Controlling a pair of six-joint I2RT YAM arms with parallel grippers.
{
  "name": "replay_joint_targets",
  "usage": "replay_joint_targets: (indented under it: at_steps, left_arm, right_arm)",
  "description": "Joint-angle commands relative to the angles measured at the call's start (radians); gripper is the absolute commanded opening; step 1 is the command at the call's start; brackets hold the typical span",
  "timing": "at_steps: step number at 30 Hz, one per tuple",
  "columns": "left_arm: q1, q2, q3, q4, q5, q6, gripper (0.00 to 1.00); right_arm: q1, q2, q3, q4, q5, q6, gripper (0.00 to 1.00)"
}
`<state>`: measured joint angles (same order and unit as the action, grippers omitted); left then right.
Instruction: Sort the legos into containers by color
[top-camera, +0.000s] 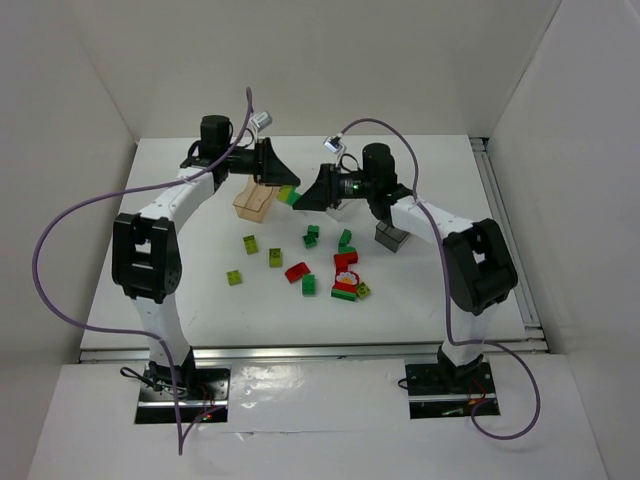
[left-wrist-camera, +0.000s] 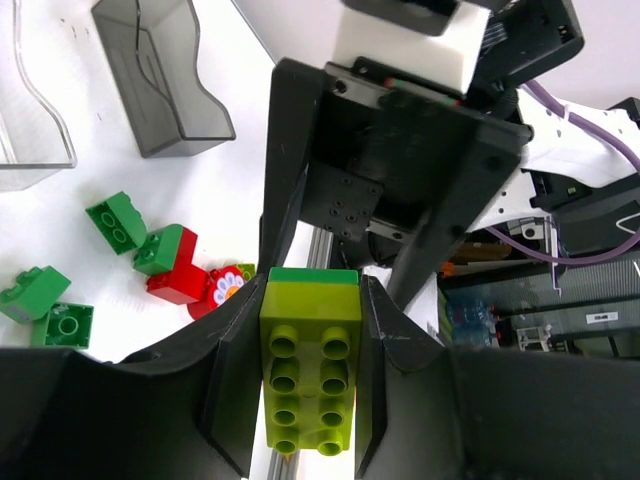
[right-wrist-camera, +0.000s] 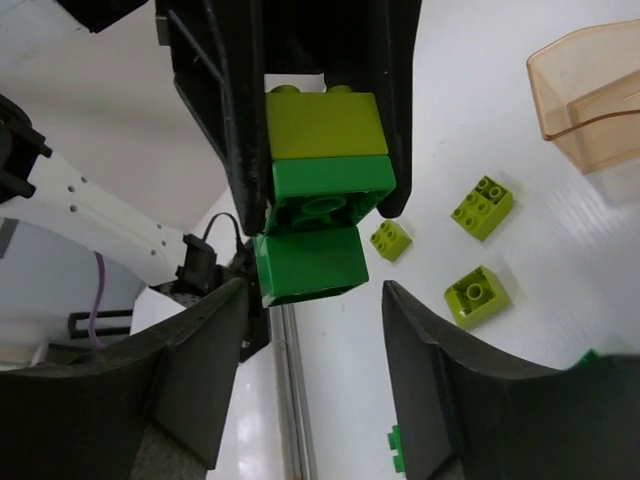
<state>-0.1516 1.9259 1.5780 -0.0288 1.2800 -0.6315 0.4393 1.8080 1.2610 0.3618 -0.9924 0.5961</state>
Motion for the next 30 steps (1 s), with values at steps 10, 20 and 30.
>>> replay_joint_targets:
  at_steps: [10, 20, 30]
  left_arm:
    - [0.004, -0.061, -0.023, 0.027, 0.061, 0.026, 0.00]
    - [0.013, -0.050, -0.015, -0.074, 0.003, 0.087, 0.00]
    - [0.078, -0.077, -0.019, -0.157, -0.246, 0.036, 0.00]
  right_arm:
    - [0.021, 0.010, 0.011, 0.175, -0.026, 0.083, 0.41]
    - [0.012, 0.001, -0.032, 0.212, 0.015, 0.101, 0.13]
    - [-0.082, -0.099, -0.101, -0.186, 0.262, -0.059, 0.02]
